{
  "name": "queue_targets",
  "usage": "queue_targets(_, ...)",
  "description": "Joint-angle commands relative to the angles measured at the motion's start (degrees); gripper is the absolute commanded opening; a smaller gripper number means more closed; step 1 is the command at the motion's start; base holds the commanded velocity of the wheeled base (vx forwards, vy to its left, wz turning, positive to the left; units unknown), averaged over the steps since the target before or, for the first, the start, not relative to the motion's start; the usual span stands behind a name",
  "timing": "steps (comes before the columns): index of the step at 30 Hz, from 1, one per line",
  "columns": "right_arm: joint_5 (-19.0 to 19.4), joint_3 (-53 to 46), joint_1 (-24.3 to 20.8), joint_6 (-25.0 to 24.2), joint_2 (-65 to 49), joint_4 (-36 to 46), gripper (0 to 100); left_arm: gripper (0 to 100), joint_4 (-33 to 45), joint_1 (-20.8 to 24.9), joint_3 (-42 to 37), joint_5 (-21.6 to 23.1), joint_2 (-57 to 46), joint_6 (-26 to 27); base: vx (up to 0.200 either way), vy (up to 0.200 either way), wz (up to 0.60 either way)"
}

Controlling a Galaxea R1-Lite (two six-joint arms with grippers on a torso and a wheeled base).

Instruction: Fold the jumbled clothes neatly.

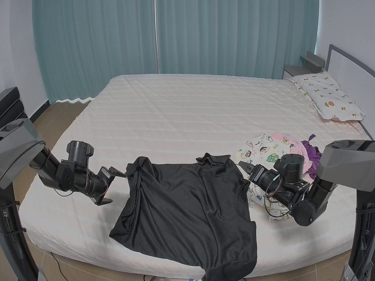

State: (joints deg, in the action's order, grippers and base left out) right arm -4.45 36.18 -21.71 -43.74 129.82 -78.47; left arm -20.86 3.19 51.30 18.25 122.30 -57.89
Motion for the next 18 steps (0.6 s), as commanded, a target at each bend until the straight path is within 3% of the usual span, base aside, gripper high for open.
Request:
queue_targets(1, 0.14, -8.58, 0.71, -2.75, -2.02, -5.73, 100, 100, -3.05, 2.78, -7.0, -0.58, -2.85, 2.43, 0.0, 0.0, 0.0)
queue_targets(7, 0.06, -9.11, 0.88, -4.07, 0.17, -6.7, 100, 100, -3.14, 5.51, -6.47, -4.27, -2.24, 2.52, 0.0, 0.0, 0.0)
queue_targets(18, -0.03, -12.28, 0.88, -4.42, 1.75, -11.35, 100, 100, -1.82, 10.6, -0.85, -16.14, 6.64, 8.85, 0.0, 0.0, 0.0)
